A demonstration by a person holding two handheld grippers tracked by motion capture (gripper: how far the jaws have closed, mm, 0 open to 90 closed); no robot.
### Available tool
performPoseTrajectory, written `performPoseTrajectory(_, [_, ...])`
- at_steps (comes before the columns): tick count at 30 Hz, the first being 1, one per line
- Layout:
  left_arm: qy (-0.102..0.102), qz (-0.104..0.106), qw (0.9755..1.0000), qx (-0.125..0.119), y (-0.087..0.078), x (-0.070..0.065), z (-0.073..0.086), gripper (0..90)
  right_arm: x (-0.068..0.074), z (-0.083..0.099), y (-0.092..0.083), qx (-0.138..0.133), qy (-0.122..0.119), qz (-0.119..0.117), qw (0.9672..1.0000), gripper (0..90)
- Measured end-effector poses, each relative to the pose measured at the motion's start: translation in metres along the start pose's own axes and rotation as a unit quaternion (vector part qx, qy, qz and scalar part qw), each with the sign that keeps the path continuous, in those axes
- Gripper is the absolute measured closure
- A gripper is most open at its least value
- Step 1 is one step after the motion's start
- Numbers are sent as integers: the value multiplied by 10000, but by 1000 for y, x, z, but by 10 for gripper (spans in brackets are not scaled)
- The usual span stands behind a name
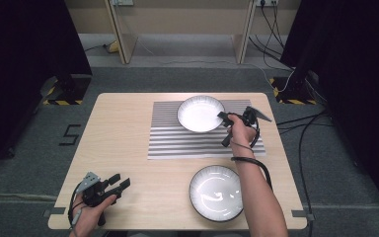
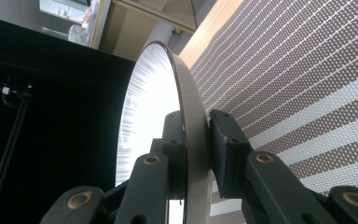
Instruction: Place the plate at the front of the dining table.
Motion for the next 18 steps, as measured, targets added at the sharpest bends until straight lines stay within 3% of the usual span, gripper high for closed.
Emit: performPoseTrajectory(18, [11,6,10000,8,1,0,0,457,-1,-3,11,4,22,102,9999,764])
Point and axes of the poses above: each handheld gripper's, and its own axes: y roughly forward along the jaws, z roughly out of its underside, x roughly to its left, the point moved 3 cm from there along y, roughly forward along the jaws, and after that the axes turned 1 degree about -z, right-handed, at the moved point
